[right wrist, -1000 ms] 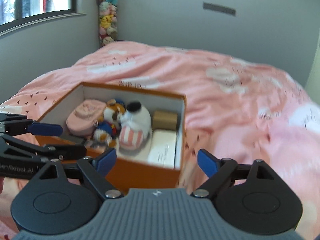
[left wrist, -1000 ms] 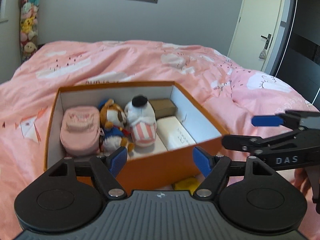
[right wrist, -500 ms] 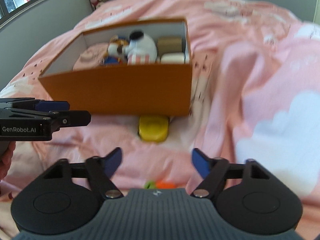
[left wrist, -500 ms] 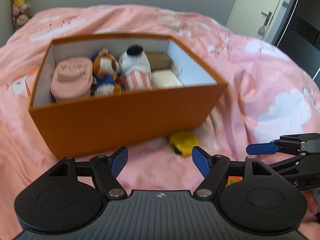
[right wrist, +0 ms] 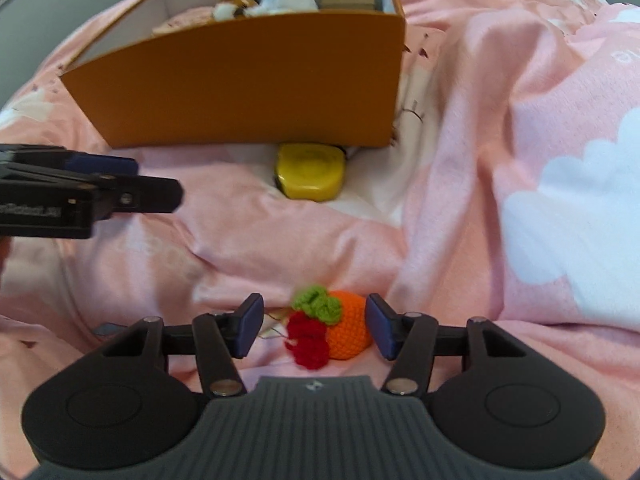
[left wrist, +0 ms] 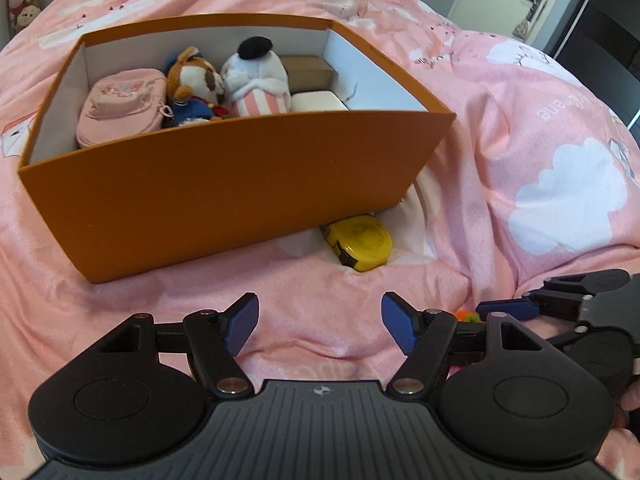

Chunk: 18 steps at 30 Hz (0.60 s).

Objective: Organize objects
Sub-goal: 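Withdraw both grippers toward the yellow tape measure and crocheted fruit, then grasp the crocheted fruit with the right gripper while the left grasps the yellow tape measure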

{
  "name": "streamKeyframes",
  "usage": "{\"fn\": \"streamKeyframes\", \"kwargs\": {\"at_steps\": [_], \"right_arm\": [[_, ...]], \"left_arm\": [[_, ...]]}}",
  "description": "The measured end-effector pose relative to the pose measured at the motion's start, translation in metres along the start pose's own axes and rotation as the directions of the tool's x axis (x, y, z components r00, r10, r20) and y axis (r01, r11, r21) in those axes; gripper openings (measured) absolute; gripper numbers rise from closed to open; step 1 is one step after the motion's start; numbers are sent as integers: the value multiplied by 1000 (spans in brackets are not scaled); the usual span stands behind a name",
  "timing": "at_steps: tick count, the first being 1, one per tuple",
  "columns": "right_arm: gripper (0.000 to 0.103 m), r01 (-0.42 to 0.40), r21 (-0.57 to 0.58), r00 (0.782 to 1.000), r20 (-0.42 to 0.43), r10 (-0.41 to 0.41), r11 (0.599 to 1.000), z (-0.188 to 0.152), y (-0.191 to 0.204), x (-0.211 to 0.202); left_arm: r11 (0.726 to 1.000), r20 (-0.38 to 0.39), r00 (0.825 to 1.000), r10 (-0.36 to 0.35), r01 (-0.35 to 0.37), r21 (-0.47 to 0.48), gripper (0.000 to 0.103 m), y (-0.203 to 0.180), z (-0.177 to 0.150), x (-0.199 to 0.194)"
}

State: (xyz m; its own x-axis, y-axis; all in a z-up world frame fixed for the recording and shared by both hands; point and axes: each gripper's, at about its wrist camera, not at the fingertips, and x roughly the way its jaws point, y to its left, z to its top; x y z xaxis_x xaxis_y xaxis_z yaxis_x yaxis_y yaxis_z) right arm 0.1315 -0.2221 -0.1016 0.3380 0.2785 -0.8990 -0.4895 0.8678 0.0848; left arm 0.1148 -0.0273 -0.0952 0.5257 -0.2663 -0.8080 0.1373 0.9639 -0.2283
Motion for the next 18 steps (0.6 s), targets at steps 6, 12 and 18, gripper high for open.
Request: {"fn": "streamKeyframes", "kwargs": {"at_steps": [6,12,18], "right_arm": [[52,28,12,1000,-8,-28,1000,-4,-8,4],[51,15,-38,996,90,-12,999,12,-13,-21],[51,98,-87,979,186,-80,991,34,-34,-24]], "left_arm": [[999,-5,1000,-28,28,18,79,-5,0,4],[997,-12,997,-70,69,-45,79,-7,18,19],[993,-38,997,-64,59,-104,81,-17,37,54]]}}
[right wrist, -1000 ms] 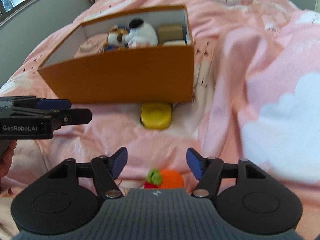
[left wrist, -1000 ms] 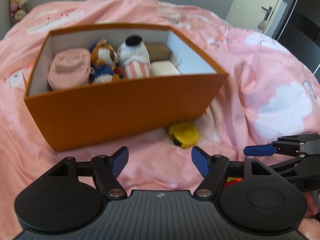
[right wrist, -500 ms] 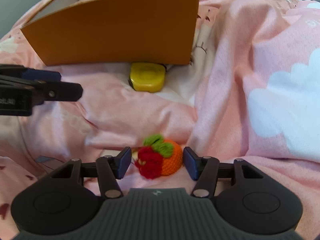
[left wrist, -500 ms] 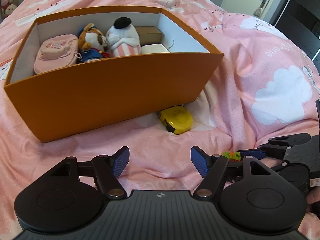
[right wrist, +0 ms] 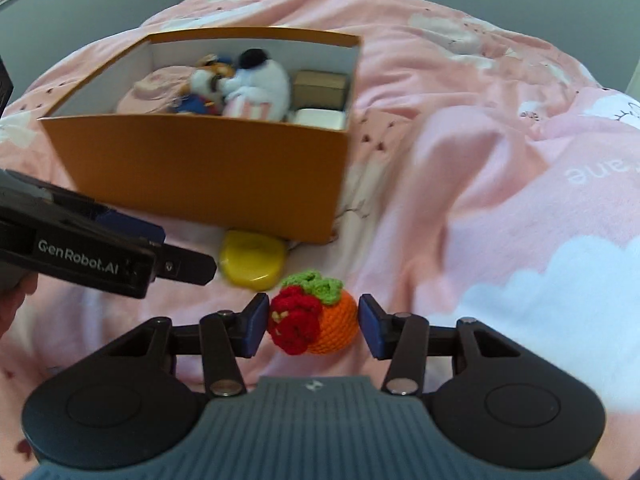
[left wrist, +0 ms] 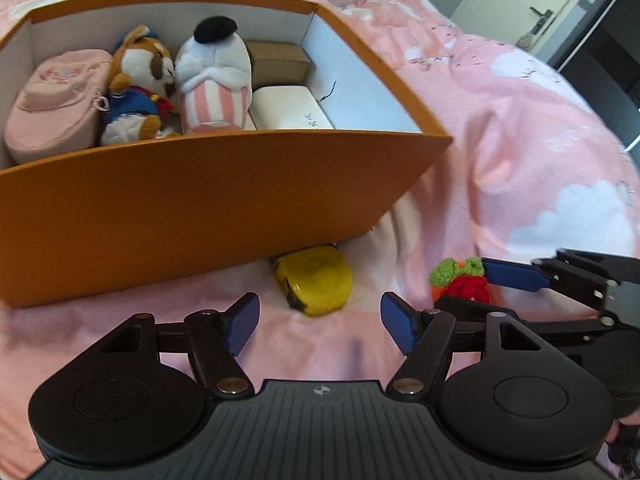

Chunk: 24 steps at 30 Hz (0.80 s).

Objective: Organize objects
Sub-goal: 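Grasp the crocheted fruit with the right gripper while the left grasps the yellow tape measure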

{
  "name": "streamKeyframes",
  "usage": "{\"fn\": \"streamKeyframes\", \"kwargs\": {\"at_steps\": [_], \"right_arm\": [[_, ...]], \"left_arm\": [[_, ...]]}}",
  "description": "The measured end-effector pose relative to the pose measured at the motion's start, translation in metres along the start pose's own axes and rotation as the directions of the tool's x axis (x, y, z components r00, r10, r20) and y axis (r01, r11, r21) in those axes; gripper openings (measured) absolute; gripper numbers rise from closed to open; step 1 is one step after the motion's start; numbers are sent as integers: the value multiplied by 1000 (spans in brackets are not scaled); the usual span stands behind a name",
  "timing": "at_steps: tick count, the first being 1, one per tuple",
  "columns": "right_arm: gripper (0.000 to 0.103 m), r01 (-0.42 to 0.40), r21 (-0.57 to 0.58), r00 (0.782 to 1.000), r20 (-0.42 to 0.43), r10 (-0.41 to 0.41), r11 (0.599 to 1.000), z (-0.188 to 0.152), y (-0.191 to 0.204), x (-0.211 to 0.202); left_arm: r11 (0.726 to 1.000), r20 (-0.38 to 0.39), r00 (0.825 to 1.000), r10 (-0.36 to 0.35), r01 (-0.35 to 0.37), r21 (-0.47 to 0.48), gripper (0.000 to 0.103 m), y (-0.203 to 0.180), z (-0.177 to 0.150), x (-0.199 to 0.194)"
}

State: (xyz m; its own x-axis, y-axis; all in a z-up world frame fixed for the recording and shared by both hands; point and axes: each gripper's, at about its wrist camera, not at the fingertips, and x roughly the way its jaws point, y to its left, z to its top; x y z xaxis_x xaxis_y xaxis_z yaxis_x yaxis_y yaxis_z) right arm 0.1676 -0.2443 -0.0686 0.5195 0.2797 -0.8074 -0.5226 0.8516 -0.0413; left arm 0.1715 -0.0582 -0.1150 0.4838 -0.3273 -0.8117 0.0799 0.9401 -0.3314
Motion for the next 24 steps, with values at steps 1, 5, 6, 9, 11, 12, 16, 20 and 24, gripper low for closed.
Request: {"fn": "streamKeyframes", "kwargs": {"at_steps": [1,5,6,9,11,12,16,20,24], "right_arm": [[51,-10,23,1000,-3,10,1000,0,-7,4],[51,-36,96,999,-29,39,995,-8,-20,21],[51,-44,105,998,-34,48,993,-10,-23,24],[52,-67,135,997,-33,72,989,-14,-28,33],[53,-81,152,996,-32,87,985,-15,-30,37],[54,-85,155,995,-35,91,984,-15,-31,39],[55,-104,151,992,-50,113,983,-17,-28,45],[55,-115,168,991,-45,124,979,-17,-31,46],[55,-112,164,992,-46,121,980,-18,-30,46]], "left_arm": [[1000,-4,1000,14,-14,-8,82,-1,2,7],[997,-28,998,55,-57,-44,83,-5,6,30],[997,-31,997,68,-69,-43,84,-7,6,34],[994,-34,994,105,-106,-21,85,-14,7,45],[992,-31,992,124,-125,-10,85,-19,7,51],[991,-31,990,134,-135,-5,85,-20,8,54],[988,-30,987,158,-157,8,84,-24,9,63],[982,-30,982,186,-185,31,70,-25,7,66],[988,-27,988,152,-151,29,70,-19,5,59]]}}
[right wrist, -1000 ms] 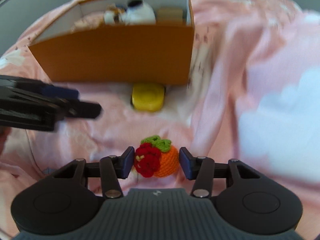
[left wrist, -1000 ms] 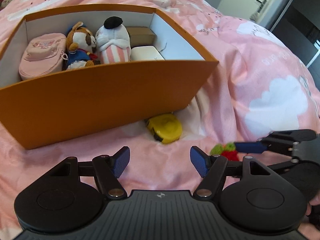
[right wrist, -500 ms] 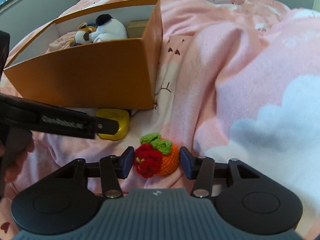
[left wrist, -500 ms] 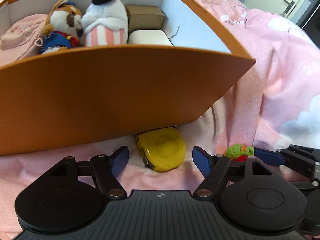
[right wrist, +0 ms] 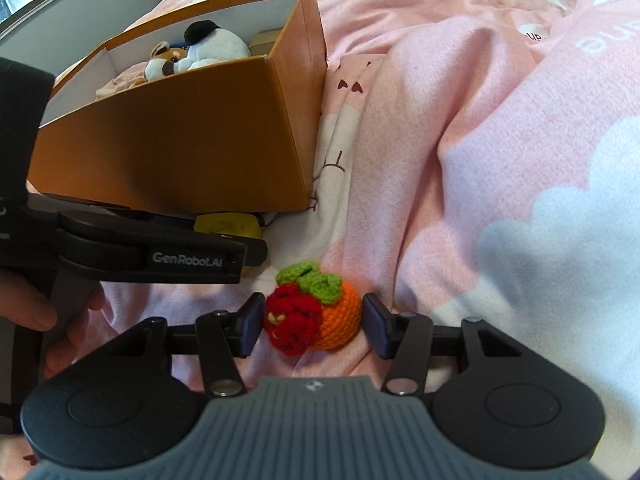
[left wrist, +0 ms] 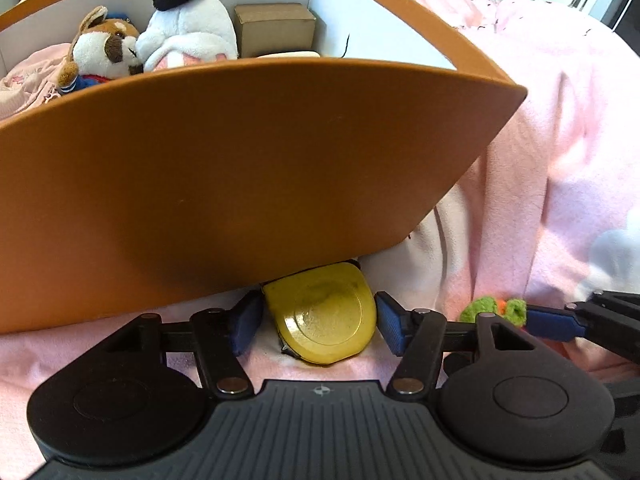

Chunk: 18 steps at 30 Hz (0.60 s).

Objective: Organize objects
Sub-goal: 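Grasp the crocheted fruit with the right gripper while the left grasps the yellow tape measure, then lift the fruit and tape measure and carry them over the orange box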

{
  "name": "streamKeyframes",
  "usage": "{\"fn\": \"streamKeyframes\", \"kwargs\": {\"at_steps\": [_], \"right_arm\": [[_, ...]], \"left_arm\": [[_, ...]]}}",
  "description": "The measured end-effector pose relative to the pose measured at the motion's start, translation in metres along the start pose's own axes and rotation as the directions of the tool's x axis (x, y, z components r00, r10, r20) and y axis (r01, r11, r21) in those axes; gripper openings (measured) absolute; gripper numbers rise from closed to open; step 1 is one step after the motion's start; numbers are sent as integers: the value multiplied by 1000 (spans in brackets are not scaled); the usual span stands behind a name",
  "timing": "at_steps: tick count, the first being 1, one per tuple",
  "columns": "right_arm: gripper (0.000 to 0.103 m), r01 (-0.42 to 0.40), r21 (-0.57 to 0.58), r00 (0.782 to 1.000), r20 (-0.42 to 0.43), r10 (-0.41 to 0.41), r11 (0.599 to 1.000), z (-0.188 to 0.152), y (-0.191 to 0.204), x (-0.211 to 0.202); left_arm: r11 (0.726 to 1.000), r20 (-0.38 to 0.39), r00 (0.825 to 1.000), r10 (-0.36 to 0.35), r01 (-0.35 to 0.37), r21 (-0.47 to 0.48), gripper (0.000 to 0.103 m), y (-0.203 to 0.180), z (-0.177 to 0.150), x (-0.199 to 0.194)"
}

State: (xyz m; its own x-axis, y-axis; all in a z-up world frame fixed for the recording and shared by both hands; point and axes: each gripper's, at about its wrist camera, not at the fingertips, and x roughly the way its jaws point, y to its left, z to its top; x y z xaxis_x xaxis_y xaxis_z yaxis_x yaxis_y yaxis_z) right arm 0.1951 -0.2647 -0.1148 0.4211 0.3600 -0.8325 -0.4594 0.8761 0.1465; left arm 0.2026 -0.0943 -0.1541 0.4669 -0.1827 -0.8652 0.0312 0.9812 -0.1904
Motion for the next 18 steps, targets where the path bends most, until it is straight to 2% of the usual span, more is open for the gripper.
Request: {"fn": "streamKeyframes", "kwargs": {"at_steps": [10,15,18], "right_arm": [[54,4,-25,1000,27,-3,1000,-1,6,-12],[54,-10,-55,998,67,14,998,3,14,-30],[54,-22,-91,996,88,30,996,8,23,-44]], "left_arm": [[997,27,997,-75,75,15,68,27,-14,-48],[993,52,992,-114,113,17,68,41,-22,-79],[991,93,987,-130,129,20,68,31,-21,-93]]}}
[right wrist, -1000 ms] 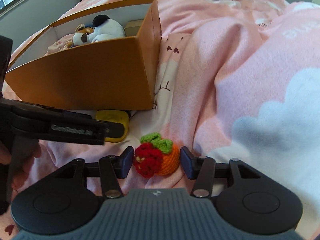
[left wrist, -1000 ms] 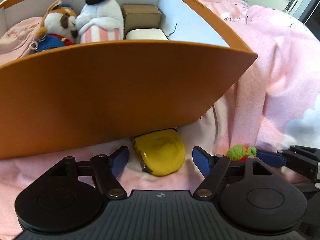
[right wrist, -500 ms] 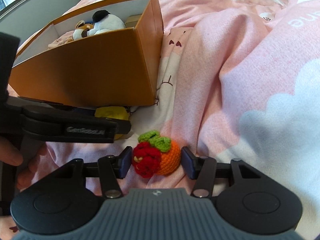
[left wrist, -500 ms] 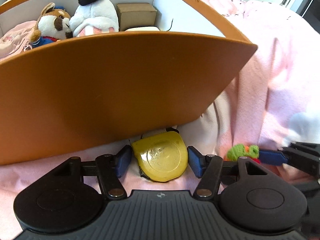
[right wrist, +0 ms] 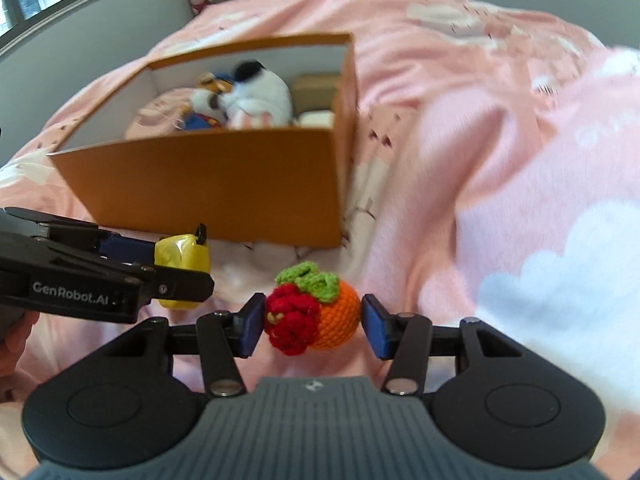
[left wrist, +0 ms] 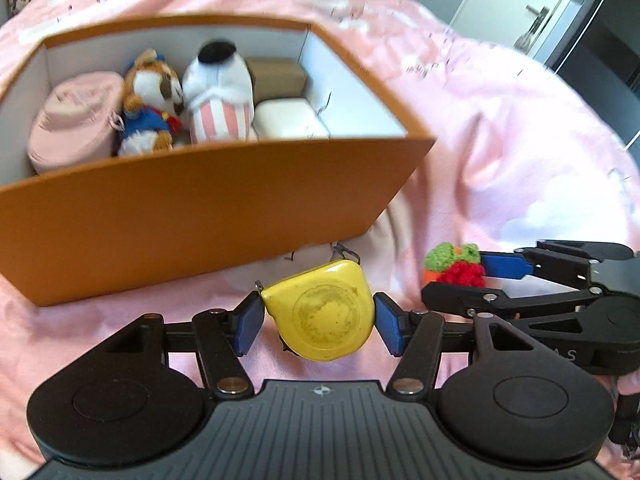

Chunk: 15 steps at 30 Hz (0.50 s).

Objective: Organize objects
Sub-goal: 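Lift the fruit and tape measure and carry them over the orange box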

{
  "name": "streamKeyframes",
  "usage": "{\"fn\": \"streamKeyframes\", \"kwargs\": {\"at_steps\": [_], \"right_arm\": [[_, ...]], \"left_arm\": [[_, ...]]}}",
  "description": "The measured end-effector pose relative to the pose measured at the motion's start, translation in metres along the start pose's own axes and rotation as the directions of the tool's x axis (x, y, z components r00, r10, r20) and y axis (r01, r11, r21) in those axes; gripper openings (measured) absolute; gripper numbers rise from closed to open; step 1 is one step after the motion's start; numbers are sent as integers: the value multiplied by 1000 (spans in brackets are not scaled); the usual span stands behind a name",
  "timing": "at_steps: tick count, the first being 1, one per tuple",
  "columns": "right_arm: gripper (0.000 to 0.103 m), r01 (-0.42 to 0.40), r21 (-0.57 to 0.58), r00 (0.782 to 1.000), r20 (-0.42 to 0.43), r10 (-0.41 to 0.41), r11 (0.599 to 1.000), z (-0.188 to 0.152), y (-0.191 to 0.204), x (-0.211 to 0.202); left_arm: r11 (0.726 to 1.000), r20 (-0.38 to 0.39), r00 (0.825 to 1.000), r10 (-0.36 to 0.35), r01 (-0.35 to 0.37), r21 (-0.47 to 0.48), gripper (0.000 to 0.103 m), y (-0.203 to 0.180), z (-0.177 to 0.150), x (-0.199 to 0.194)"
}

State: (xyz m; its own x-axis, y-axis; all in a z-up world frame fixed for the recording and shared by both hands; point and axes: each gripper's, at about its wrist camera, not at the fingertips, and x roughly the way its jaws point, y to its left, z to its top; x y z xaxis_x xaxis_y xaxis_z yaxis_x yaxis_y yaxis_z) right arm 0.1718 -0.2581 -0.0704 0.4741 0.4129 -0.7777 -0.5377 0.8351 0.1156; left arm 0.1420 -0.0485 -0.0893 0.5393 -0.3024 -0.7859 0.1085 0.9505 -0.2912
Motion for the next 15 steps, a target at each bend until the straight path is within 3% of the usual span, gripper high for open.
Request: {"fn": "streamKeyframes", "kwargs": {"at_steps": [6,15], "right_arm": [[54,-25,-94,997,68,32,995,19,21,-33],[54,-38,-225,978,193,83,974,71,46,-62]], "left_arm": [[999,114,993,-39,37,19,68,-6,12,-36],[999,272,962,-34,35,-1,68,8,47,-81]]}}
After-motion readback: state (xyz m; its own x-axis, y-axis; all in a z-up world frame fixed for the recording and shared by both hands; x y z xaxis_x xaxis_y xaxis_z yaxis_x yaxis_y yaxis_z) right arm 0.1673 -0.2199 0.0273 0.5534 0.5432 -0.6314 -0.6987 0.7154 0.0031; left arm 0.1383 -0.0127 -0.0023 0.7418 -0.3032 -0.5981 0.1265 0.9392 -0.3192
